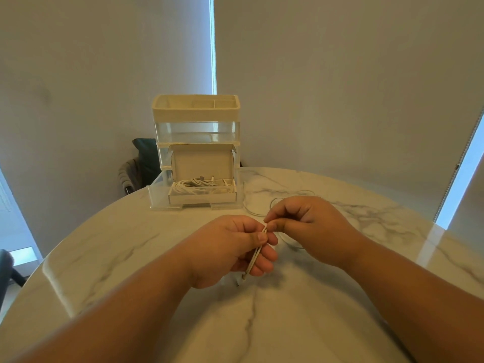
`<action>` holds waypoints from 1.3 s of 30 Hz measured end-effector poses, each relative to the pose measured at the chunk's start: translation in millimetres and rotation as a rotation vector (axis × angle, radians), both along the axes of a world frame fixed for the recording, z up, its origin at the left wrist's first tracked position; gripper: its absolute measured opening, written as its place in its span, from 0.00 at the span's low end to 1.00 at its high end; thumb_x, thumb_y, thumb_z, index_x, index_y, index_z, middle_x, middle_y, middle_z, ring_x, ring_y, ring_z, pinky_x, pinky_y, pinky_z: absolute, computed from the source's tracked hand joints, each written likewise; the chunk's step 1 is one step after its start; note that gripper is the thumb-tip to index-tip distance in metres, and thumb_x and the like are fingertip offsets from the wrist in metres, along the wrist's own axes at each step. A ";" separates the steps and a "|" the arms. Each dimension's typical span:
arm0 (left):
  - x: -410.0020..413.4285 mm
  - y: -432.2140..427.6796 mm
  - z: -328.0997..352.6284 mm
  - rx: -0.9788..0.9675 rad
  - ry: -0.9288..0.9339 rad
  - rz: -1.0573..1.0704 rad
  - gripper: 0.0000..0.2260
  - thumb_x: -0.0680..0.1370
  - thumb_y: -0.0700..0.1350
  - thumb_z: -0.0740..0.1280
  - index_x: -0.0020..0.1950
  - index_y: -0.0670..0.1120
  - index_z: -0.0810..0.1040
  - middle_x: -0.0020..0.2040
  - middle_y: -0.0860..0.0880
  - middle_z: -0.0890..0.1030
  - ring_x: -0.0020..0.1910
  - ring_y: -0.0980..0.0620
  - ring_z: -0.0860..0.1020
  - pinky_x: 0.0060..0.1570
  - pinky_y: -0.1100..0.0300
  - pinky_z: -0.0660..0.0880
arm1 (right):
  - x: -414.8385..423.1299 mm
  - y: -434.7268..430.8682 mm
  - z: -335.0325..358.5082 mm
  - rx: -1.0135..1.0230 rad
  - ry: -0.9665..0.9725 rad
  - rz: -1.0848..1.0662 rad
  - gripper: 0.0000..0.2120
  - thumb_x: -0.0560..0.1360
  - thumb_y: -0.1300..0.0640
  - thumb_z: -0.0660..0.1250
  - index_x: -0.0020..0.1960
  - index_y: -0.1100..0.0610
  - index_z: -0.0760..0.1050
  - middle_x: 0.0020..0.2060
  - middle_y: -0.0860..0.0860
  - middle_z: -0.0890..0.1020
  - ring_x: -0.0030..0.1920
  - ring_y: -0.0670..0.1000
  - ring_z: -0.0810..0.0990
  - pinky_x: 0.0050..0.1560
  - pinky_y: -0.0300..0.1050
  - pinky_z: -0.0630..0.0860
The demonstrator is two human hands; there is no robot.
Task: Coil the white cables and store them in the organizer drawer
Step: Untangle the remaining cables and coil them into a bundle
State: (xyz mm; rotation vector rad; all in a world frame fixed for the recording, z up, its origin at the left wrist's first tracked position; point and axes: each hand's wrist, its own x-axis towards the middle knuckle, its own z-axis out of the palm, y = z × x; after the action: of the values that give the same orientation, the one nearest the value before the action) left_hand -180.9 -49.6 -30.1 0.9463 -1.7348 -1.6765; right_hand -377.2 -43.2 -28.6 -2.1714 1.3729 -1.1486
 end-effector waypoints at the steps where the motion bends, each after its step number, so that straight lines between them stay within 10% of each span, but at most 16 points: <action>1: 0.4 0.2 0.9 0.005 0.009 -0.009 0.08 0.83 0.39 0.60 0.51 0.40 0.79 0.40 0.44 0.83 0.35 0.50 0.81 0.37 0.60 0.78 | -0.5 -0.6 -0.1 -0.015 -0.012 -0.003 0.05 0.73 0.58 0.73 0.41 0.49 0.84 0.37 0.42 0.84 0.43 0.43 0.81 0.47 0.39 0.76; 18: 6.6 2.1 9.1 0.023 0.282 -0.036 0.09 0.82 0.38 0.59 0.50 0.40 0.78 0.38 0.44 0.82 0.35 0.50 0.80 0.38 0.59 0.79 | 11.7 -8.2 -20.1 0.252 -0.592 0.178 0.07 0.80 0.61 0.63 0.44 0.59 0.77 0.31 0.48 0.78 0.29 0.49 0.69 0.31 0.41 0.64; 24: 5.5 0.2 10.8 0.072 0.444 0.041 0.09 0.75 0.41 0.63 0.50 0.39 0.81 0.41 0.42 0.84 0.35 0.49 0.82 0.37 0.58 0.81 | 21.1 -2.1 -21.6 0.210 -0.393 0.133 0.10 0.74 0.47 0.68 0.45 0.52 0.84 0.34 0.51 0.80 0.34 0.53 0.73 0.36 0.48 0.71; 29: 6.0 -4.1 12.0 0.114 0.529 0.155 0.10 0.80 0.39 0.61 0.54 0.38 0.80 0.43 0.41 0.85 0.37 0.49 0.84 0.38 0.58 0.82 | 27.1 5.2 -20.5 0.214 -0.123 0.111 0.11 0.79 0.63 0.62 0.43 0.58 0.81 0.32 0.51 0.80 0.32 0.45 0.74 0.38 0.42 0.73; 34: 6.4 -6.1 13.7 0.155 0.650 0.216 0.10 0.81 0.39 0.60 0.54 0.37 0.80 0.39 0.43 0.84 0.35 0.52 0.83 0.35 0.60 0.81 | 38.2 12.3 -17.4 0.196 0.111 0.096 0.11 0.79 0.63 0.62 0.46 0.50 0.78 0.34 0.40 0.79 0.37 0.36 0.76 0.41 0.28 0.69; 39: 5.7 -11.3 11.6 0.155 0.672 0.292 0.10 0.82 0.39 0.59 0.54 0.37 0.79 0.39 0.44 0.84 0.37 0.52 0.84 0.36 0.60 0.81 | 43.2 15.0 -21.3 0.197 0.152 0.132 0.05 0.78 0.56 0.66 0.44 0.55 0.75 0.35 0.44 0.74 0.36 0.40 0.71 0.41 0.35 0.69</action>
State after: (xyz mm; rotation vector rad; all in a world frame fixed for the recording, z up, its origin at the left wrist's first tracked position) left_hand -175.3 -60.9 -18.5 0.5623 -0.9874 -1.6849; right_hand -334.0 -28.2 -49.9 -2.2053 1.3183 -0.7810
